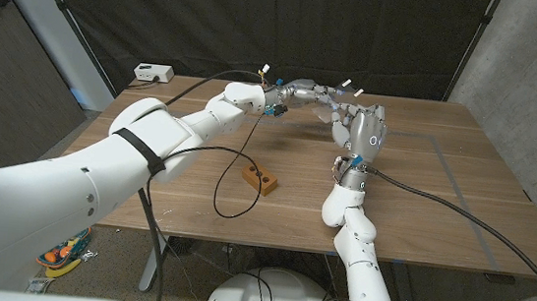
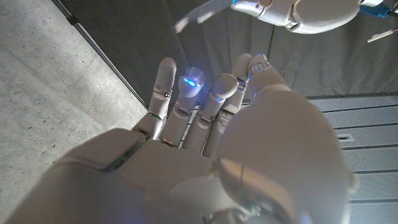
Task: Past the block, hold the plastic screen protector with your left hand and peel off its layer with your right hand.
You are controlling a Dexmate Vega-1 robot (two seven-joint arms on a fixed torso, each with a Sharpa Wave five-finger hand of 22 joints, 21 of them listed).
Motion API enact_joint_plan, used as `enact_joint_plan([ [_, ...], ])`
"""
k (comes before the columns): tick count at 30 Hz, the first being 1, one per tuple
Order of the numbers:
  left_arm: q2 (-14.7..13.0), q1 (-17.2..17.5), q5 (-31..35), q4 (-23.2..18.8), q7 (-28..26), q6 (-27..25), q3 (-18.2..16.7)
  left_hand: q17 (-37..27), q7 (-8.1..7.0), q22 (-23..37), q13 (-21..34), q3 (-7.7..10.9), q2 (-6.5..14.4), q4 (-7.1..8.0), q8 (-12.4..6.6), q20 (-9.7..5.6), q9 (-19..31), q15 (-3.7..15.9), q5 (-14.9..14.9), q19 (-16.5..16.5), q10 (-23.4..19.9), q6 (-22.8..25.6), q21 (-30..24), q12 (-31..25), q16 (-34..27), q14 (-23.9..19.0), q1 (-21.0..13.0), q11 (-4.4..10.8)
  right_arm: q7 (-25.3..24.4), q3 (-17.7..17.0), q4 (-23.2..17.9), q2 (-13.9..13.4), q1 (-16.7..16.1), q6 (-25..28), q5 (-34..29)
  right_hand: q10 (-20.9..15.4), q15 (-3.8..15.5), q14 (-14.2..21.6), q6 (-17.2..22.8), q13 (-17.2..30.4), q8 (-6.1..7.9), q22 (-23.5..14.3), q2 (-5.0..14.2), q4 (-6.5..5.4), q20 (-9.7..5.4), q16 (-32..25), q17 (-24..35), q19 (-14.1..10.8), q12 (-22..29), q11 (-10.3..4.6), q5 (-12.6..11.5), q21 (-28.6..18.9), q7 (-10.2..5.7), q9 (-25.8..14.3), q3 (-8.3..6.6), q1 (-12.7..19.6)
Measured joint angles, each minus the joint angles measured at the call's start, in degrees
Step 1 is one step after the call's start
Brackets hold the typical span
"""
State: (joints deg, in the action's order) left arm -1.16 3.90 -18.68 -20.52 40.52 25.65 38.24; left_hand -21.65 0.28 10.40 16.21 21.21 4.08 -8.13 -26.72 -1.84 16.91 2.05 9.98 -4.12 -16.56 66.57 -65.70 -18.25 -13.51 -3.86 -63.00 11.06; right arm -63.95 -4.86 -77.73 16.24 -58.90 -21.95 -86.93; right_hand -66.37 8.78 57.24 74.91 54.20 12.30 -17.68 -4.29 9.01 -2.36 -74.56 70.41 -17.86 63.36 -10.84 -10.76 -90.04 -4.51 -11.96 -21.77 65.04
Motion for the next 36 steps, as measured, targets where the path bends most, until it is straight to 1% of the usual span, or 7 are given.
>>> enact_joint_plan([
  [10, -0.3, 0.3, -0.2, 0.0, 1.6, 1.7, -0.6, 0.0, 0.01, 0.0, 0.0, 0.16, -0.2, 0.16, -0.22, 0.00, -0.1, 0.00, 0.0, 0.0, 0.0, 0.0, 0.0, 0.0, 0.0, 0.0, 0.2, 0.00, 0.0, -0.1, 0.0, 1.1, -0.5, -1.0, 0.3, 0.1, 0.00, 0.0, -0.8, 0.3, -0.04, 0.1, 0.33, -0.17, 0.00, 0.0, 0.0, 0.0, -0.3, 0.09, 0.0, 0.0, -0.86, -0.5, -0.61, -1.5],
  [12, -0.4, 0.4, -0.3, 0.0, 1.9, 2.0, -0.7, 0.0, 0.00, 0.0, 0.0, 0.16, -0.2, 0.16, -0.22, 0.00, -0.1, 0.00, 0.0, 0.0, 0.0, 0.0, 0.0, 0.0, 0.0, 0.0, 0.2, 0.00, 0.0, -0.9, 0.0, 1.8, -0.4, -1.5, 0.6, 0.8, 0.01, -0.3, -1.8, -0.4, -0.08, 0.3, 0.36, -1.53, 0.00, 0.1, 0.0, 0.0, -1.3, -0.34, 0.0, 0.3, -2.20, -1.0, -0.23, -4.1],
  [16, -0.5, 0.5, -0.3, -0.1, 2.3, 2.4, -0.9, 0.0, -0.05, 0.0, 0.0, 0.16, -0.2, 0.16, -0.22, 0.00, -0.2, 0.00, 0.0, 0.0, 0.0, 0.0, 0.0, 0.0, 0.0, 0.0, 0.2, 0.00, -0.1, -2.4, 0.5, 3.2, 0.1, -4.0, 2.1, 4.4, -0.83, -2.7, -9.8, -7.3, -2.00, 1.6, 0.31, -4.18, 0.10, 0.5, 0.0, 1.8, -7.2, -0.18, -0.1, 0.9, -1.78, -0.7, 1.17, -11.9],
  [21, -0.6, 0.8, -0.3, -0.1, 3.4, 3.6, -1.2, -0.3, -0.05, 0.0, 0.0, 0.15, -0.2, 0.15, -0.21, 0.00, -0.3, 0.00, -0.1, 0.0, 0.0, 0.0, 0.0, 0.0, 0.0, 0.0, 0.2, 0.00, 0.0, -5.3, 2.6, 5.3, 1.9, -7.7, 6.8, 6.5, -1.53, -5.2, -17.2, -10.9, -2.37, 2.4, 1.37, -5.24, 0.10, 2.0, -0.8, 3.4, -10.0, 0.49, -0.3, 0.9, -0.66, -0.3, 1.30, -15.7],
  [29, -0.7, 1.0, -0.3, -0.3, 4.6, 4.9, -1.5, -0.3, -0.25, 0.0, 0.0, 0.15, -0.2, 0.15, -0.18, -0.22, -0.3, 0.00, -0.1, -0.2, 0.0, -0.2, 0.0, 0.0, 0.0, 0.0, 0.2, 0.00, 3.1, 0.1, 3.2, 0.7, 2.4, -8.5, 18.9, 9.0, -1.70, -5.5, -22.1, -10.5, -2.37, 2.8, 1.49, -5.47, 0.01, 2.3, -0.5, 4.7, -10.0, 1.21, -0.3, 0.9, 1.37, 0.0, 1.54, -17.6],
  [34, -0.7, 1.1, -0.3, -0.3, 4.6, 5.0, -1.7, -0.3, -0.25, 0.0, 0.0, 0.15, -0.2, 0.15, -0.17, -0.22, -0.3, 0.00, -0.1, -0.2, 0.0, -0.2, 0.0, 0.0, 0.0, 0.0, 0.2, 0.00, 7.0, 0.4, 3.1, 0.4, 2.4, -7.5, 27.2, 10.2, -1.88, -6.4, -23.7, -9.8, -2.37, 3.1, 1.41, -5.71, 0.30, 2.5, -0.6, 5.9, -10.0, 1.63, -0.3, 1.1, 2.16, 0.0, 1.78, -18.9],
  [36, -0.7, 1.2, -0.2, -0.3, 5.3, 5.8, -1.8, -0.3, -0.25, 0.0, 0.0, 0.15, -0.2, 0.15, -0.08, -0.22, -0.4, 0.00, -0.1, -0.2, 0.0, -0.2, 0.0, 0.0, 0.0, 0.0, 0.2, 0.00, 8.9, 4.6, 1.2, -3.4, 1.9, -7.0, 31.1, 11.0, -2.04, -6.6, -24.0, -9.5, -2.37, 3.1, 1.49, -5.97, 0.09, 2.5, -0.7, 6.1, -10.0, 1.73, -0.3, 1.1, 2.51, 0.0, 2.04, -19.7],
])
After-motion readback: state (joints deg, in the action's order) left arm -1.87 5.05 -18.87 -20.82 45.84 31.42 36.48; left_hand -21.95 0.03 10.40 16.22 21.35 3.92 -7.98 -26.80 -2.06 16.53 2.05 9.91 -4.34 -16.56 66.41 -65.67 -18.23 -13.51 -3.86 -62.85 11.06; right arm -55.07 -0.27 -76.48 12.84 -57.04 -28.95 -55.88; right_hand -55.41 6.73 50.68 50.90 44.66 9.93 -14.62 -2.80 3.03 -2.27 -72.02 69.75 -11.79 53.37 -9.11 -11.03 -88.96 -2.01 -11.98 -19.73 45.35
